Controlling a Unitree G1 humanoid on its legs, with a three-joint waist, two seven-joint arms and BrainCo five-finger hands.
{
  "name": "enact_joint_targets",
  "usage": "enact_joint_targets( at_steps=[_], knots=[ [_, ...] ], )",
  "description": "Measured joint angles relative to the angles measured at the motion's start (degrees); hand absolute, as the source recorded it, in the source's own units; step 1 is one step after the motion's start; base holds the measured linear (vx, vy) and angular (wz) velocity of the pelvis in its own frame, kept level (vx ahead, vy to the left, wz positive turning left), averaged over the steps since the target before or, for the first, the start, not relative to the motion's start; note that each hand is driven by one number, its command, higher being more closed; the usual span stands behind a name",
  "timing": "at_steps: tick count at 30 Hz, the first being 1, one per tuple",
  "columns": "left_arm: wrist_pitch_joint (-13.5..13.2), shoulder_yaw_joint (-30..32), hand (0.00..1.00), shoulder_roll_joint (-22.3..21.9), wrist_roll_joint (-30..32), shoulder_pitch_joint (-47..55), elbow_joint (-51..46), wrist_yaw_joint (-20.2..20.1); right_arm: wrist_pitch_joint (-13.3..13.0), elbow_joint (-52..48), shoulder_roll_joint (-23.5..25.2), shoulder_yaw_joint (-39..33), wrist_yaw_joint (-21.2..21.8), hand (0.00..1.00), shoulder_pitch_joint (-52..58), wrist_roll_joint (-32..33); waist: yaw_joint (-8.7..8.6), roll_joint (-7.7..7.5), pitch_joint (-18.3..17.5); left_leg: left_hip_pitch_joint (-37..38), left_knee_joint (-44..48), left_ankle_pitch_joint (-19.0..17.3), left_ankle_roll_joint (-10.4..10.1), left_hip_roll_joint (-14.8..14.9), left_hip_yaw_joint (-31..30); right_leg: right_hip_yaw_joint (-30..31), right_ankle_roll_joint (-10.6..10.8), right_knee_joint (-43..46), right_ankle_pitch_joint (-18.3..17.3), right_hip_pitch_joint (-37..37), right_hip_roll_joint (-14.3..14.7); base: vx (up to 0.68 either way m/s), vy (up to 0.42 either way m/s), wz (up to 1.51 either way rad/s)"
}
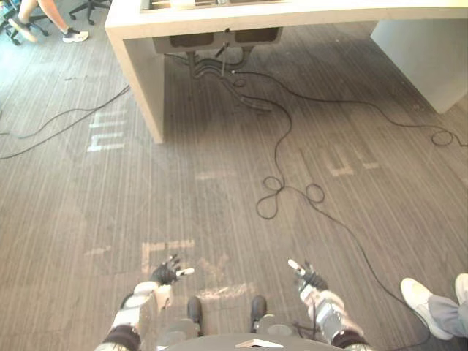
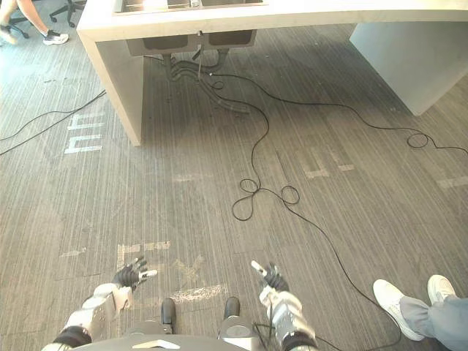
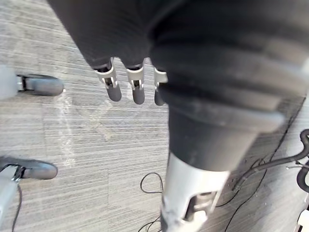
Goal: Walk over to the sink, pick up the cup, carry it to the dishwasher, place the cup inside the dishwasher, then close the dishwasher door
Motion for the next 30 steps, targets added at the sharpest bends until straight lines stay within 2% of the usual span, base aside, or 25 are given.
enact_joint_targets(
  at_steps=[3, 5, 6, 8, 11, 14, 19, 22, 27, 30],
  knots=[
    [1.3, -0.6, 0.00, 0.1, 1.6, -1.2, -2.0, 1.9, 0.3, -0.9, -1.8, -0.1, 0.6, 0.00, -0.5, 0.0, -0.76, 0.04, 0.0, 0.0, -0.1, 0.1, 0.1, -0.2, -0.1, -0.5, 0.1, 0.0, -0.1, 0.1, -0.2, -0.02, 0.008, 0.03],
    [4.1, -1.7, 0.00, 0.1, 2.7, -1.7, -2.1, 2.4, 1.4, -0.8, -2.0, -0.2, 0.8, 0.00, -0.1, -0.1, -1.13, 0.08, 0.0, 0.3, -0.7, 0.3, 0.3, -0.3, -0.3, -1.6, 0.2, 0.0, -0.2, 0.3, -0.4, 0.00, 0.009, 0.06],
    [4.7, -2.1, 0.00, 0.1, 3.2, -1.6, -2.1, 2.7, 1.7, -0.8, -2.0, -0.2, 0.9, 0.00, 0.2, -0.1, -1.15, 0.09, 0.0, 0.4, -1.0, 0.4, 0.3, -0.3, -0.3, -1.6, 0.2, 0.0, -0.2, 0.3, -0.4, 0.00, 0.000, 0.00],
    [6.8, -3.0, 0.00, -0.1, 3.0, -1.4, -2.0, 5.6, 1.7, -0.3, -1.9, -0.2, 2.1, 0.00, 1.5, -0.4, -1.29, 0.12, 0.1, 0.8, -1.1, 0.4, 0.3, -0.6, -0.6, -2.2, 0.6, 0.0, -0.4, 1.0, -0.6, 0.02, 0.008, 0.12],
    [6.9, -2.7, 0.00, 0.0, 3.6, -0.3, -1.7, 8.5, 1.2, 0.7, -1.5, -0.8, 3.3, 0.00, 2.4, -2.0, -1.65, 0.13, 0.1, 1.6, -1.1, 0.4, 0.3, -0.7, -0.6, -3.5, 1.1, 0.0, -0.8, 2.4, -0.9, 0.01, 0.009, 0.20],
    [7.7, -2.7, 0.00, 0.0, 9.1, 0.8, -0.7, 11.6, 0.0, 2.2, -0.3, -0.7, 5.2, 0.00, 2.9, -2.8, -1.37, 0.12, 0.1, 1.9, -1.1, 0.4, 0.3, -0.7, -0.5, -3.8, 1.1, 0.0, -0.8, 2.8, -0.9, -0.01, 0.004, 0.03],
    [9.3, -2.3, 0.00, -0.1, 12.5, 2.9, 2.6, 17.0, -1.9, 3.9, 1.3, -0.6, 5.9, 0.00, 4.1, -6.3, -0.99, 0.04, 0.0, 2.2, -1.2, 0.4, 0.3, -0.7, -0.2, -3.8, 1.1, 0.0, -0.8, 3.0, -0.9, -0.04, 0.002, -0.01],
    [10.1, -0.6, 0.00, -0.7, 15.5, 4.5, 5.9, 17.6, -2.3, 4.8, 1.5, -0.2, 6.8, 0.00, 5.7, -6.9, -0.71, -0.07, -0.1, 2.3, -1.2, 0.3, 0.4, -0.7, 0.0, -3.7, 1.0, 0.0, -0.8, 3.1, -0.8, -0.01, 0.001, -0.01],
    [10.3, 1.9, 0.00, -0.9, 15.2, 5.7, 9.2, 18.2, -2.8, 6.9, 1.9, 0.6, 7.4, 0.00, 7.7, -9.2, -0.56, -0.76, -1.1, 3.2, -1.5, 0.1, 0.7, -0.6, 0.8, -3.4, 1.0, 0.0, -0.9, 3.8, -0.8, -0.02, 0.002, -0.04],
    [9.1, 2.5, 0.00, -0.8, 10.5, 5.6, 11.6, 16.9, -2.2, 7.2, 3.0, 1.0, 8.0, 0.00, 8.8, -11.5, -0.64, -1.54, -1.9, 3.5, -1.5, 0.1, 0.8, -0.6, 1.3, -2.9, 1.0, 0.0, -0.8, 3.9, -0.8, -0.01, 0.007, -0.07]
  ],
)
